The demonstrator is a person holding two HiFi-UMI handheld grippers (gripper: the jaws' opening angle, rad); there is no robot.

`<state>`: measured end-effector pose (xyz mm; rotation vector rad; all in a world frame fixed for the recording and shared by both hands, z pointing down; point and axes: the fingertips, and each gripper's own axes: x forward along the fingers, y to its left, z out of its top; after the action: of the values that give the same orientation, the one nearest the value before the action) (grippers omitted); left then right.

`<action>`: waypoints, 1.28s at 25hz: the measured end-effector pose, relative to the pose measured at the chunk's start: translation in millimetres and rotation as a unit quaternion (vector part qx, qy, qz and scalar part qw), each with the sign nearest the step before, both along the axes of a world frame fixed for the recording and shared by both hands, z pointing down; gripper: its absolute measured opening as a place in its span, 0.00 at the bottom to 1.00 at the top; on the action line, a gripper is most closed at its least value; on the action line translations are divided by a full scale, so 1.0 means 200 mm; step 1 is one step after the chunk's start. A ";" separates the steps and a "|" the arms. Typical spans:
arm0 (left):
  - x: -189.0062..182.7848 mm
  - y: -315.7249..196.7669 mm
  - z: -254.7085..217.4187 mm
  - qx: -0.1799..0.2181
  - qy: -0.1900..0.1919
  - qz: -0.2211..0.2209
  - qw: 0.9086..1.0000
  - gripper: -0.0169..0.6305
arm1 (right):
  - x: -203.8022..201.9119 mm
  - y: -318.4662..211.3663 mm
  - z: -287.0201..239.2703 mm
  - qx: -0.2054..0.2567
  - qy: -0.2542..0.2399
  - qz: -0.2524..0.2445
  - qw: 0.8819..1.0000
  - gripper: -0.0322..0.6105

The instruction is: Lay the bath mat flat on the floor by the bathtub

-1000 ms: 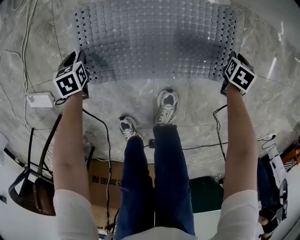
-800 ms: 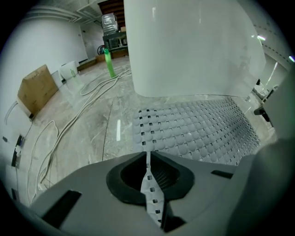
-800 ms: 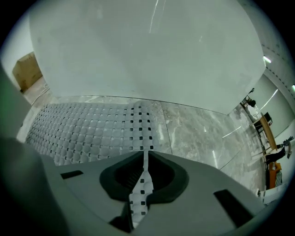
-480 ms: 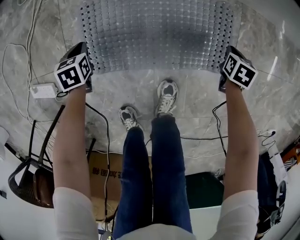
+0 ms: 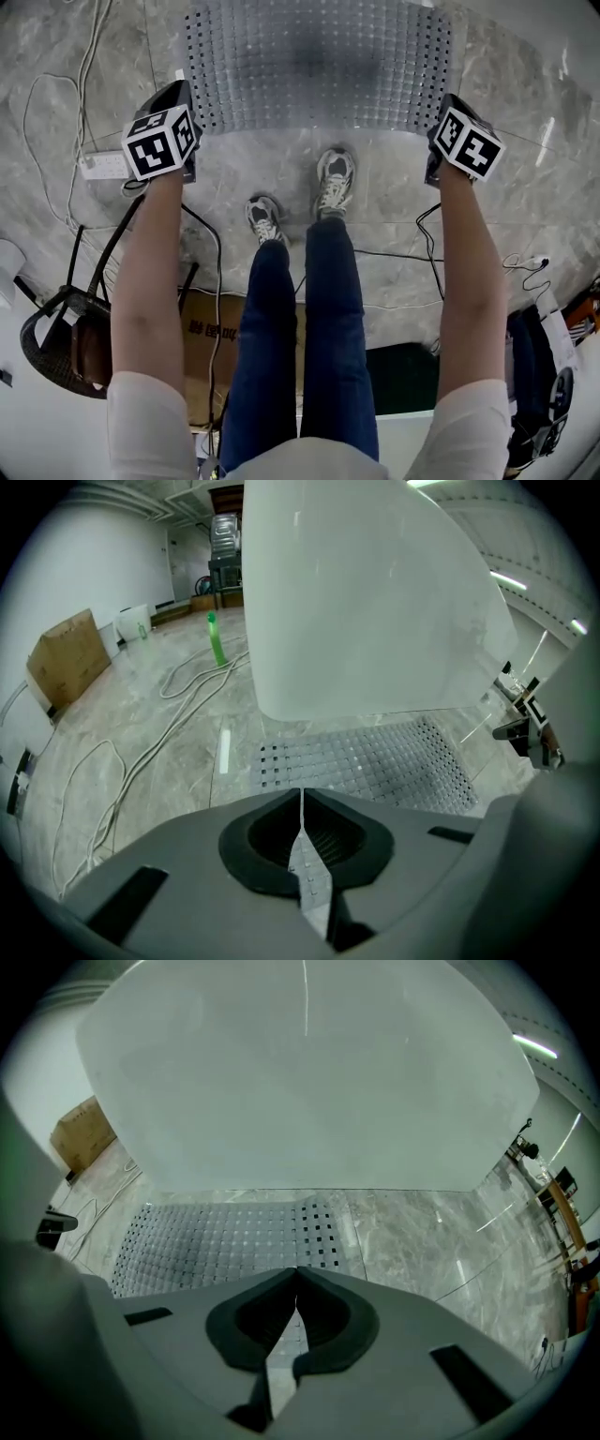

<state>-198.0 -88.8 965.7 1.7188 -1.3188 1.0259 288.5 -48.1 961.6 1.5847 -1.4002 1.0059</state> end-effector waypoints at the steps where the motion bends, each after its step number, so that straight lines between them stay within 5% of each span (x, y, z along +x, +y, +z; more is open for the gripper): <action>1: 0.01 0.00 -0.04 0.002 0.002 0.002 1.000 0.09 | -0.01 0.01 -0.03 0.000 -0.003 0.003 1.000 0.10; 23: 0.31 0.01 -0.86 0.052 0.127 -0.030 0.990 0.09 | -0.35 -0.07 -0.75 0.066 -0.123 0.036 0.990 0.10; 32: 0.42 0.03 -1.31 0.094 0.168 0.011 0.981 0.09 | -0.43 -0.05 -1.20 0.111 -0.158 0.043 0.980 0.10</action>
<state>-113.2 -83.7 704.5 1.9506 -1.2078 0.6008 202.9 -57.5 722.0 1.7121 -1.7208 1.2299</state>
